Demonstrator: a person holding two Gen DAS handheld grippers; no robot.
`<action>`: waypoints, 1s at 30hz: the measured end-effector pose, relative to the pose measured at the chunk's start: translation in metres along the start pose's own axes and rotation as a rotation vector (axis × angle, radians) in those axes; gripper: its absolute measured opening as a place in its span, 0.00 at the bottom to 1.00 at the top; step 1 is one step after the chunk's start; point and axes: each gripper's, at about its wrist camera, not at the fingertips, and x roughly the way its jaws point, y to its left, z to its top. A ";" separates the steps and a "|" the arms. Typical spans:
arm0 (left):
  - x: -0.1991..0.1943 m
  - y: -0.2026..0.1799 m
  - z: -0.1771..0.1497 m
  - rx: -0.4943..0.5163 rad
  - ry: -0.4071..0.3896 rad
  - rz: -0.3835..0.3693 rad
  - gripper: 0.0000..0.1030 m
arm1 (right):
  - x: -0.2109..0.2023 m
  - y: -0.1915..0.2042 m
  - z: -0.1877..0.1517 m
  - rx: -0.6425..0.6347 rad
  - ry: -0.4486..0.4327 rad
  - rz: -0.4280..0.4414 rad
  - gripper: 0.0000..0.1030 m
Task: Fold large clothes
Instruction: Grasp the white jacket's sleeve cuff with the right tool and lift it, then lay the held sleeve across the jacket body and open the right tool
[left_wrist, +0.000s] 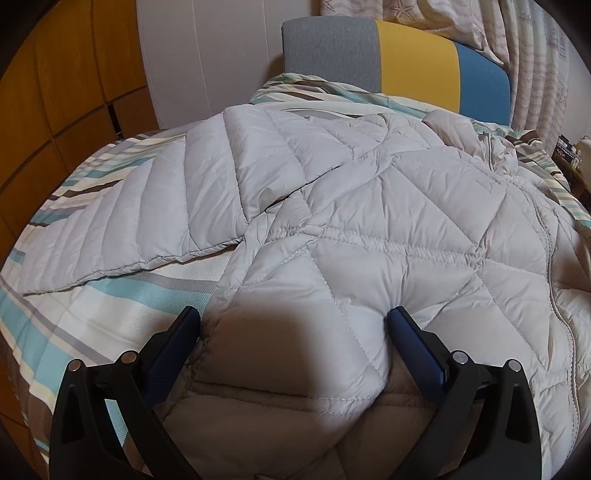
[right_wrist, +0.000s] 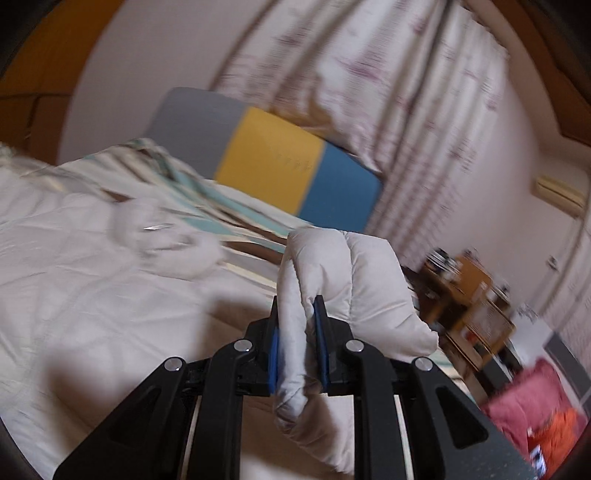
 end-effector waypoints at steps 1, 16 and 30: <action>0.000 0.000 0.000 -0.001 0.000 -0.001 0.97 | 0.001 0.010 0.003 -0.015 -0.007 0.034 0.15; 0.000 0.002 -0.001 -0.018 -0.001 -0.017 0.97 | -0.010 0.165 0.015 -0.274 -0.068 0.393 0.52; -0.024 0.005 0.013 -0.067 0.005 -0.051 0.97 | -0.080 0.129 0.010 -0.280 -0.331 0.554 0.76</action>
